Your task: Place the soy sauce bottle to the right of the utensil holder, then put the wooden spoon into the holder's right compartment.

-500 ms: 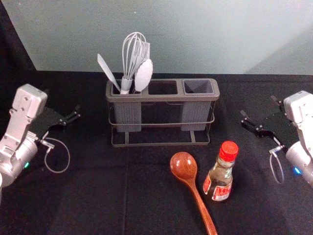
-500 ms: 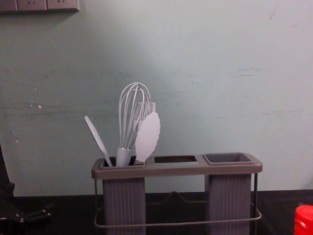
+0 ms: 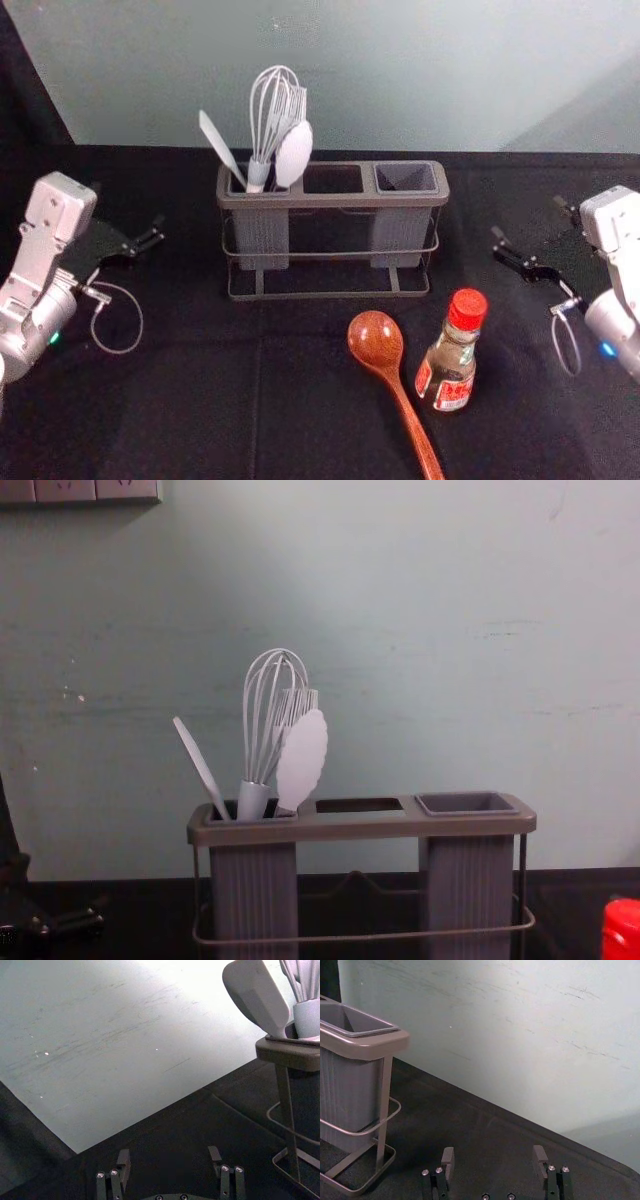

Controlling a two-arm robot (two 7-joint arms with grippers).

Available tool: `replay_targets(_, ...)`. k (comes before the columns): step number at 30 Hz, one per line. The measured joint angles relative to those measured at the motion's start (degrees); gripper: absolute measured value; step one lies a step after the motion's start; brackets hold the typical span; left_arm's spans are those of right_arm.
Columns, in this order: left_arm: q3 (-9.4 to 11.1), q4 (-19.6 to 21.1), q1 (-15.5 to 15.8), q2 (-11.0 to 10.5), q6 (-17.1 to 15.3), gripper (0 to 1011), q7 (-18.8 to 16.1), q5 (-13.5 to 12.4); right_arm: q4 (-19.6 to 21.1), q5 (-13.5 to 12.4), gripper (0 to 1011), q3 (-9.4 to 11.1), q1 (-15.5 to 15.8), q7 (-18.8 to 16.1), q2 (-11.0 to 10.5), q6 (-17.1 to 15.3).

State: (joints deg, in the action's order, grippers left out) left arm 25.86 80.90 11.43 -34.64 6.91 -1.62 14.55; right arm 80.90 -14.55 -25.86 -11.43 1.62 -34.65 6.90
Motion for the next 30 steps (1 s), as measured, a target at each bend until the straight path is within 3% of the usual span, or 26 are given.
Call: replay_targets(30,0.0,0.0,0.0,0.0,0.0,1011,0.0,0.0,0.0,0.0,1003,0.0,0.0,0.0,0.0,0.0)
